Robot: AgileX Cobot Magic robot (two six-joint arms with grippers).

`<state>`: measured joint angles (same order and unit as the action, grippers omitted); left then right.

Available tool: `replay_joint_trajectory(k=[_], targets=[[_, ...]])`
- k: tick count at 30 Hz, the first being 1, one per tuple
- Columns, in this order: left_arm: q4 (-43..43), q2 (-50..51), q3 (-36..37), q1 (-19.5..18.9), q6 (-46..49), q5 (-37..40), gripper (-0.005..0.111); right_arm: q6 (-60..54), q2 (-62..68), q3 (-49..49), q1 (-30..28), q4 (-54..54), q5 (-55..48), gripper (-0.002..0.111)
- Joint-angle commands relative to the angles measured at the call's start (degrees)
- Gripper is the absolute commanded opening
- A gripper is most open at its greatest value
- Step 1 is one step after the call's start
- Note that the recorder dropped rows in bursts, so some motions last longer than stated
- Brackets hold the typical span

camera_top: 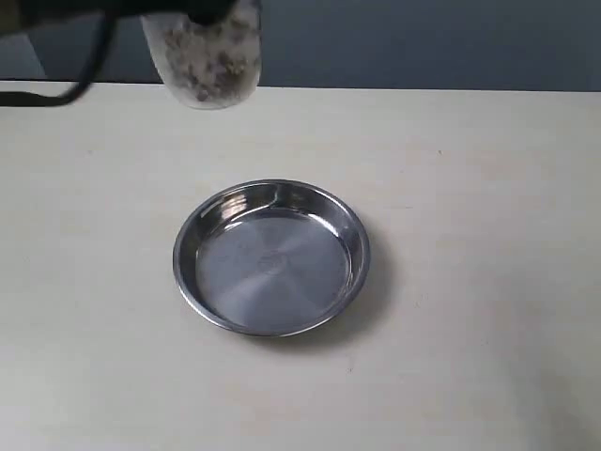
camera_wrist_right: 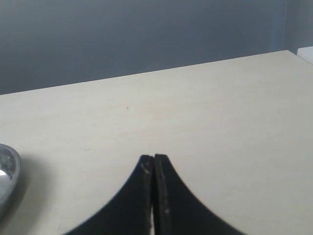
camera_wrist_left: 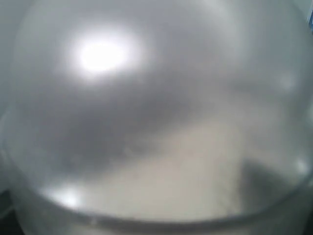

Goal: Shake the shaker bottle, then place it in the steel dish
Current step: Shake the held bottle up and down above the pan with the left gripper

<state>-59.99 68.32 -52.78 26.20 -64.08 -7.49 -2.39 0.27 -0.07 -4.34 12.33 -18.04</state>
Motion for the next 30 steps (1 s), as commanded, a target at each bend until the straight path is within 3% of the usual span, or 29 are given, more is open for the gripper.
replay_joint_trajectory(k=[1, 3, 5, 8, 10, 12, 15, 19, 22, 24, 28, 30], targets=[[-0.61, 3.75, 7.09, 0.76, -2.71, -1.23, 0.000, -0.11, -0.27, 0.07, -0.18, -0.10, 0.40, -0.001], [-2.35, -1.21, 1.87, 0.76, -1.88, -3.58, 0.000, -0.11, -0.27, 0.07, -0.18, -0.22, 0.44, -0.001], [-2.44, -4.17, -1.33, 0.87, -1.50, 0.24, 0.000, -0.11, -0.27, 0.07, -0.18, -0.22, 0.58, -0.001], [-2.10, 0.28, 8.01, 1.67, -5.25, 2.26, 0.000, -0.11, -0.27, 0.07, -0.18, -0.22, 0.48, -0.001], [-1.78, 2.94, 9.80, 1.67, -6.62, -0.48, 0.000, -0.11, -0.27, 0.07, -0.18, -0.22, 0.48, -0.001], [-2.57, -0.84, 5.29, 1.36, -3.89, -4.61, 0.000, -0.11, -0.27, 0.07, -0.18, -0.22, 0.48, -0.001], [-1.36, -4.92, -0.43, 1.38, -0.30, 1.63, 0.000, -0.11, -0.27, 0.07, -0.18, -0.22, 0.63, -0.001], [0.20, 1.49, 9.47, 1.38, -3.06, 2.33, 0.000, -0.11, -0.27, 0.07, -0.18, -0.22, 0.48, -0.001], [-1.66, -2.97, 4.85, 1.38, -1.70, -2.91, 0.000, -0.11, -0.27, 0.07, -0.18, -0.22, 0.48, -0.001], [-0.62, -4.61, 2.21, 1.38, -0.45, -0.16, 0.000, -0.11, -0.27, 0.07, -0.18, -0.22, 0.47, -0.001], [1.24, 2.26, 13.12, 1.99, -2.11, 2.74, 0.000, -0.11, -0.27, 0.07, -0.18, -0.22, 0.47, -0.001], [2.39, 2.98, 13.51, 1.99, -3.24, 0.89, 0.000, -0.11, -0.27, 0.07, -0.18, -0.22, 0.47, -0.001]])
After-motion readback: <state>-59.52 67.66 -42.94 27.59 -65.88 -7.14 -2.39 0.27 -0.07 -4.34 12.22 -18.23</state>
